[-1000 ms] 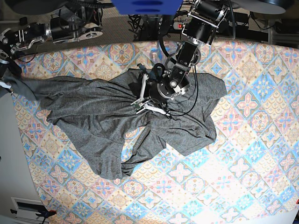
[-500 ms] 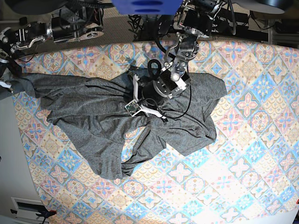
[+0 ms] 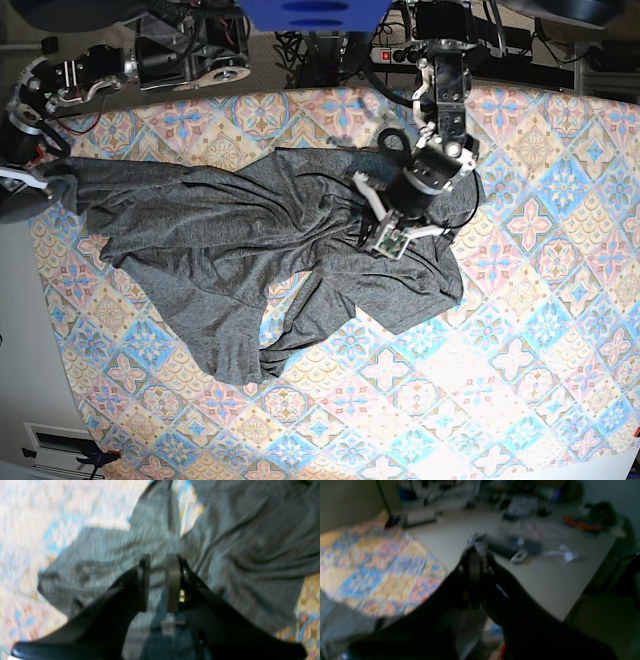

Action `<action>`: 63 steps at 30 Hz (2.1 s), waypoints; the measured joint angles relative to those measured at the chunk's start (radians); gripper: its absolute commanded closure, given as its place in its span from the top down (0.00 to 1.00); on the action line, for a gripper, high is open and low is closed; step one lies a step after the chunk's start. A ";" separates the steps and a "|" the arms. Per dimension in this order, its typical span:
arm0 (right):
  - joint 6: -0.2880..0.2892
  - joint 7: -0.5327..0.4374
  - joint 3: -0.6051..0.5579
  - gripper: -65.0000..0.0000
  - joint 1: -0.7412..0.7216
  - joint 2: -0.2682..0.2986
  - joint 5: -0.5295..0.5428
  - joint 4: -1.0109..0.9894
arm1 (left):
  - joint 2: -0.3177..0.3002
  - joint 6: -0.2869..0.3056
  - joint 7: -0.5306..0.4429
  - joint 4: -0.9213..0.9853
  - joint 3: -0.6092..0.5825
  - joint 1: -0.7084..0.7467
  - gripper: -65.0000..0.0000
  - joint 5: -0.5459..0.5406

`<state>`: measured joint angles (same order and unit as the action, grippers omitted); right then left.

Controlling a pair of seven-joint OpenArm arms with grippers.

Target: Layout the t-shirt on the table in an organized manner, then fold the t-shirt properly

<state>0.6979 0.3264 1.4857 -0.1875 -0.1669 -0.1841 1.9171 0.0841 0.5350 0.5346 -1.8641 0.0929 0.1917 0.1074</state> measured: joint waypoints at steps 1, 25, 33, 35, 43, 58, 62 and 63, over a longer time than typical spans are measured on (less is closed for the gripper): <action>0.004 0.001 0.000 0.00 0.003 -0.002 0.000 0.001 | 0.000 -0.002 0.000 0.000 0.021 0.004 0.17 0.000; 0.003 -0.003 -0.785 0.00 0.354 0.004 0.004 0.008 | -0.001 0.000 -0.013 0.001 0.132 0.072 0.17 0.001; -0.001 -0.007 -1.151 0.00 0.567 0.012 0.000 0.008 | -0.012 0.000 -0.010 -0.068 0.301 0.082 0.17 0.004; 0.006 -0.001 -1.203 0.00 0.603 0.012 -0.001 0.007 | -0.013 0.003 -0.010 -0.068 0.330 0.090 0.17 0.004; 0.002 -0.002 -1.397 0.00 0.603 0.014 -0.002 0.006 | -0.025 0.006 -0.010 -0.093 0.351 0.173 0.17 0.005; -0.005 0.006 -1.624 0.00 0.600 0.021 -0.135 -0.093 | -0.025 0.101 -0.010 -0.126 0.592 0.208 0.17 0.001; 0.007 0.009 -1.625 0.00 0.501 0.022 -0.135 -0.107 | -0.023 0.141 -0.011 -0.126 0.633 0.207 0.17 -0.003; -0.002 0.000 -1.624 0.00 0.470 0.021 -0.134 -0.105 | -0.020 0.144 -0.011 -0.126 0.644 0.207 0.17 -0.001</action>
<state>0.6964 0.3267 -0.1383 0.2821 -0.1455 -0.3183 1.8126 0.0643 0.6788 0.5240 -1.9900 0.7368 0.3988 0.1062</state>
